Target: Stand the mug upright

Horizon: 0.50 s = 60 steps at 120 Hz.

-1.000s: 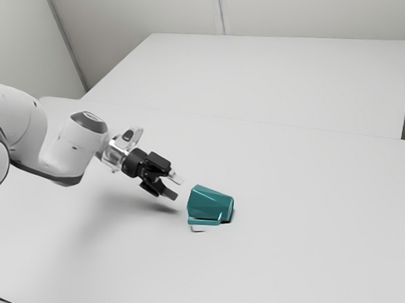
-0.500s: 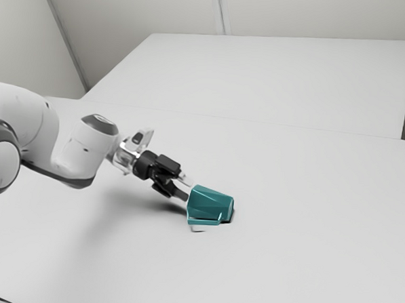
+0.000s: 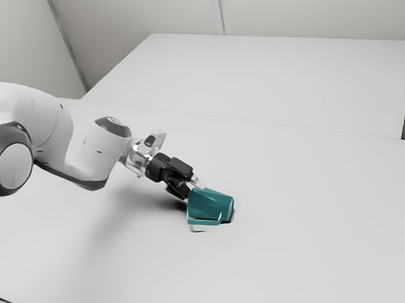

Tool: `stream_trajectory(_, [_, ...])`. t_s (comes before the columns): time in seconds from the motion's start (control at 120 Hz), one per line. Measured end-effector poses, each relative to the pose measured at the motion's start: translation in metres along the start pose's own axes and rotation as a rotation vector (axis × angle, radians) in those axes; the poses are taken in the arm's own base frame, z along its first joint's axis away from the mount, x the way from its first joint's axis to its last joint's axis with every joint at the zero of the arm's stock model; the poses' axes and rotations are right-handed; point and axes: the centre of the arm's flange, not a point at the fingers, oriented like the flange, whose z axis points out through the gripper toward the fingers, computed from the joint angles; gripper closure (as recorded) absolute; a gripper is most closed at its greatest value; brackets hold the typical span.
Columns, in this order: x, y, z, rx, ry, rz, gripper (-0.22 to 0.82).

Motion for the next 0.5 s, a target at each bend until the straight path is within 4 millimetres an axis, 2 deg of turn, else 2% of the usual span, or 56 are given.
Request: stream_trajectory(0.5, [0.003, 0.006, 0.013, -0.029, 0.001, 0.016, 0.63])
